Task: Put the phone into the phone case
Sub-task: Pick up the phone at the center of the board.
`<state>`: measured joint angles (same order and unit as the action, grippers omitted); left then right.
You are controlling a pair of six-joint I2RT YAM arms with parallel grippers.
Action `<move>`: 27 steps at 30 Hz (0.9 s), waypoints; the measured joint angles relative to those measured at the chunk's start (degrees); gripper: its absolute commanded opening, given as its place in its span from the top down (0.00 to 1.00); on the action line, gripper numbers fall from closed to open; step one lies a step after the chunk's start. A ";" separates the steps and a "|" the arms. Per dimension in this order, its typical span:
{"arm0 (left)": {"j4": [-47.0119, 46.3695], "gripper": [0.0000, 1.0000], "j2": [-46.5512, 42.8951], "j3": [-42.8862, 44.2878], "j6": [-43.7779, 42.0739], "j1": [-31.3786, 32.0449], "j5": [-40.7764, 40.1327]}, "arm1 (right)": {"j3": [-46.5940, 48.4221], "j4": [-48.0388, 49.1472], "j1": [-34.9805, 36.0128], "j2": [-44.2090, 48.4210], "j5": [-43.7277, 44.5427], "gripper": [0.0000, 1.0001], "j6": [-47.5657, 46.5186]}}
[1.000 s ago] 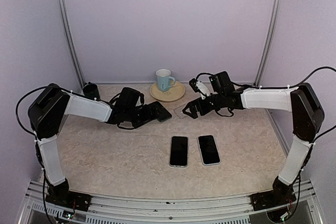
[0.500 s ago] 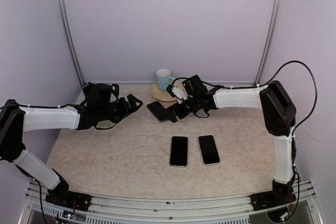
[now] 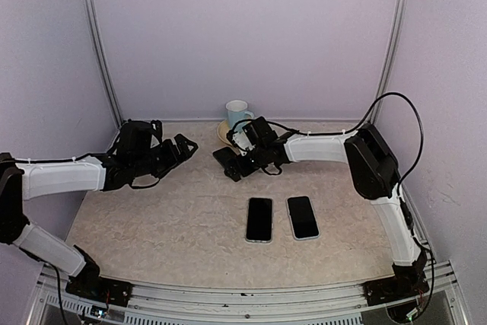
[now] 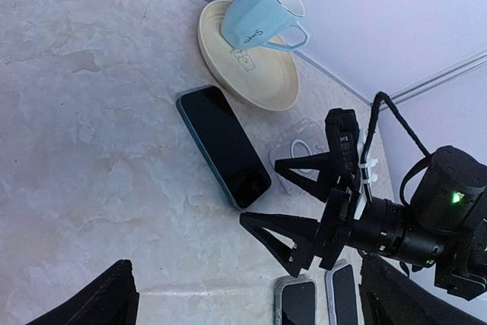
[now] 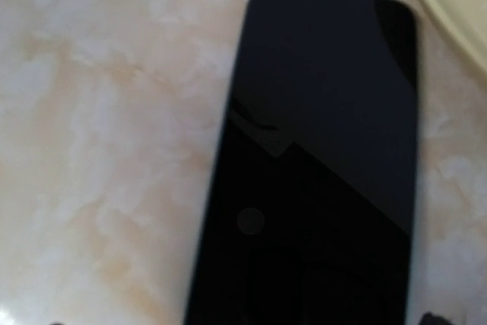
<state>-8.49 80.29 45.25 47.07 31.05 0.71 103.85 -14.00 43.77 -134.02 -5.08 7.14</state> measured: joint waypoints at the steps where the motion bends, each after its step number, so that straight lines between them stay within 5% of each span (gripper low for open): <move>1: 0.35 0.01 -0.59 -0.39 0.02 0.00 -0.39 | 0.74 -0.17 0.00 -0.94 0.33 0.00 0.07; 27: 4.48 0.01 -5.99 -1.40 0.02 0.00 -4.52 | 8.11 -1.14 0.11 -8.07 5.20 0.08 1.73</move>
<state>-4.01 74.30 43.86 47.09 31.05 -3.81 111.96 -15.14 43.88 -142.08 0.12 8.86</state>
